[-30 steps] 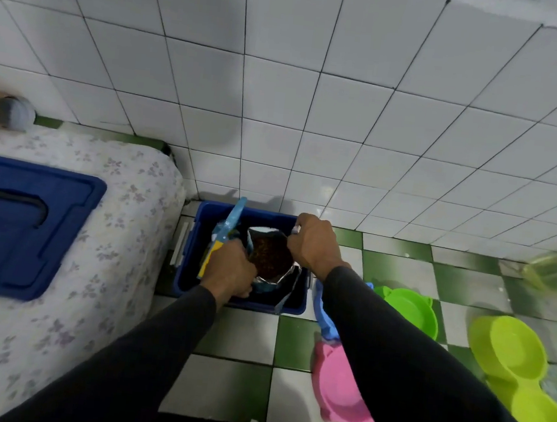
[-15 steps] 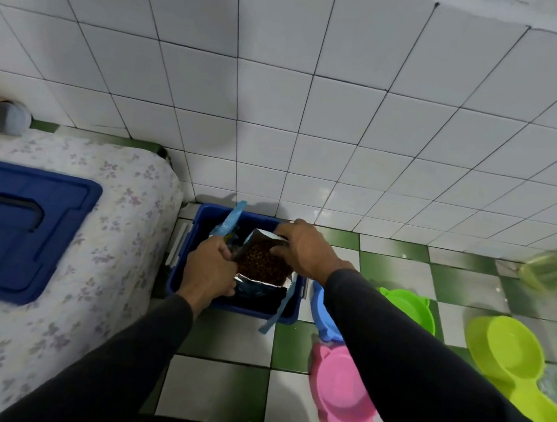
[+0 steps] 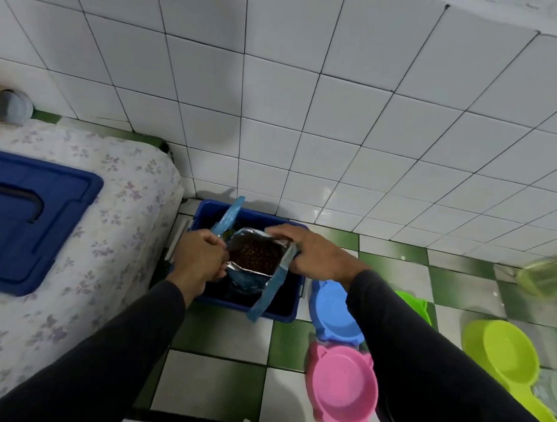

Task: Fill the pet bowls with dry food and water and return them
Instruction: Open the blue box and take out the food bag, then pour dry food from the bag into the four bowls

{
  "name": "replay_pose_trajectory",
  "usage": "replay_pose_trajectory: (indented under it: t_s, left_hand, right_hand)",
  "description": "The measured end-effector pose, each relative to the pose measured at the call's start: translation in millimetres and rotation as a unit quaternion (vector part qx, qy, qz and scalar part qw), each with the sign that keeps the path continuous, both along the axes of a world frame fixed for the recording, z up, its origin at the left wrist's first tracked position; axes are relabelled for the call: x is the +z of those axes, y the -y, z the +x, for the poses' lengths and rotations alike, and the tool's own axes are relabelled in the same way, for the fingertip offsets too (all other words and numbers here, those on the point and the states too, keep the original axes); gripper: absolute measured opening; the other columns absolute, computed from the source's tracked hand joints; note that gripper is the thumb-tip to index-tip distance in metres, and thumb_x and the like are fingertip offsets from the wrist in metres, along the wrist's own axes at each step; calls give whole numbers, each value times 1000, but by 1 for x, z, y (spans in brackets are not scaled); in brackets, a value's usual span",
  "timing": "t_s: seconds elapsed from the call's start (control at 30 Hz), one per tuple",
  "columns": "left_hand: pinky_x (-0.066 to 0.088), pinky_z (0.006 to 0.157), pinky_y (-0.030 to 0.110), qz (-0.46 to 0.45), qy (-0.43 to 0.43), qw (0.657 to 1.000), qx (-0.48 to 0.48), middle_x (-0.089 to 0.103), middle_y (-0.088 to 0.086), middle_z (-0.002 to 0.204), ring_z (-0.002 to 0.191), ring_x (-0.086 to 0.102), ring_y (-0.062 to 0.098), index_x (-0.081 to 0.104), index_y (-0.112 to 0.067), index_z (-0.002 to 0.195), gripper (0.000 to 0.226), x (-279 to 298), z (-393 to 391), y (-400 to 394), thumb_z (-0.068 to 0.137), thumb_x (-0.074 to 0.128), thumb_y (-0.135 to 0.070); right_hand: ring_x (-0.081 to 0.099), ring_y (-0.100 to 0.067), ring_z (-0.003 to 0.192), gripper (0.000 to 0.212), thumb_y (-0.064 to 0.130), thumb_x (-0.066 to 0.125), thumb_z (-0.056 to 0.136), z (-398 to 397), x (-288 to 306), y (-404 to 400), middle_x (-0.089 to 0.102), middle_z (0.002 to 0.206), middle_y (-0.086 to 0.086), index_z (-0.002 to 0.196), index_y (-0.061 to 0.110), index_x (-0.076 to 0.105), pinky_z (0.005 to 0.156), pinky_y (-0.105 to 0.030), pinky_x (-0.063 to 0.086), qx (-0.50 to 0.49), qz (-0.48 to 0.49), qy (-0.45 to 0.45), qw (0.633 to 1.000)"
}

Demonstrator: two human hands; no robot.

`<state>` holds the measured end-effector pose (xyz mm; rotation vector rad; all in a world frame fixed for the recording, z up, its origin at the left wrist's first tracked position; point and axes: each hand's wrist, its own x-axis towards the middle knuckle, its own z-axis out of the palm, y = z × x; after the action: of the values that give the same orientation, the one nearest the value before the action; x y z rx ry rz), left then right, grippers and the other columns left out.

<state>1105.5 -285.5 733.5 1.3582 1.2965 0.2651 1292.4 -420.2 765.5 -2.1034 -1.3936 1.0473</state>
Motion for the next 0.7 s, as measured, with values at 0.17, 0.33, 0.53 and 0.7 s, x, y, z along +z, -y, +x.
replay_pose_trajectory:
  t_s: [0.17,0.33,0.53,0.7]
  left_hand:
    - [61,54,35,-43,1,999,0,70,17,85,59,68,22,53,-12,90,24,-1,-3,8,89,77,-8]
    - [57,49,29,-39,-2,999,8,67,18,87,59,65,21,52,-11,82,24,-1,-4,11,92,65,7]
    - [55,45,28,-33,-13,999,24,63,15,75,53,62,18,54,-10,83,22,0,-12,4,91,64,8]
    - [52,43,26,-45,-8,999,28,63,13,69,48,61,16,57,-10,80,24,4,-11,0,89,66,9]
  right_hand:
    - [51,-27,125,73,-11,59,81,5,-10,-8,50,139,-8,144,26,55,103,-32,44,104,6,151,983]
    - [62,-25,113,40,0,65,84,3,-13,-22,68,125,-4,120,16,74,97,-34,49,93,18,221,971]
    - [65,-25,93,18,6,67,87,4,-12,-17,73,102,-6,101,14,75,83,-36,52,47,19,248,967]
    - [61,-29,74,21,-2,64,81,1,-19,-11,67,82,-6,96,13,61,61,-34,45,-31,62,209,975]
